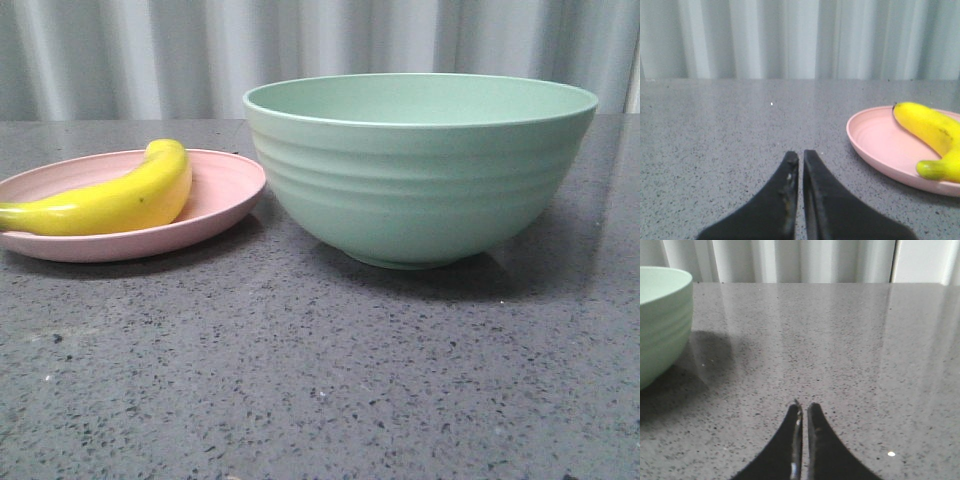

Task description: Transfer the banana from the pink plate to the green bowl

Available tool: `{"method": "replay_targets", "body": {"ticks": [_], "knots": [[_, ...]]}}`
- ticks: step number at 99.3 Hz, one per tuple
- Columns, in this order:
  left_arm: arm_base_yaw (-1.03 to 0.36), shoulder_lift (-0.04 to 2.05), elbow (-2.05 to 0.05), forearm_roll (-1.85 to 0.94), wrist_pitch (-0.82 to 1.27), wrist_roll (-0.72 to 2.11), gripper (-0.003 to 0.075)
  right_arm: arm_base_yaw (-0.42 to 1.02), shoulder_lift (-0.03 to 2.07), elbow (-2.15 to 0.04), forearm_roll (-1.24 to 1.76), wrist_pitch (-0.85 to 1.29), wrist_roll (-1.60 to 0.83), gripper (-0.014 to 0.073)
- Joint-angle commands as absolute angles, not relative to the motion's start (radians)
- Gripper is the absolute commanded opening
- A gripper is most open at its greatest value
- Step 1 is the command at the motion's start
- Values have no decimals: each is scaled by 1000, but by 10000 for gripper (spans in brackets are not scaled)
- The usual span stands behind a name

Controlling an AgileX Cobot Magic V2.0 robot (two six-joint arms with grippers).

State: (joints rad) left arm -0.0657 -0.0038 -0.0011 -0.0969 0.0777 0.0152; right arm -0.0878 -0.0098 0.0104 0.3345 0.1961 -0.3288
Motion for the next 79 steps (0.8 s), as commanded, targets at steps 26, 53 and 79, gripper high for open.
{"method": "replay_targets", "body": {"ticks": [26,53,79], "knots": [[-66,105,-166,-128,41,9,-20,-92,65,-125,374,221,-340,-71],[-66,294,-263,-128,-43,9,-20,-92,329,-349,379,284,-340,-53],[-66,416,-263,-128,-192,9,159,-92,466,-403,400,238,-340,-53]]}}
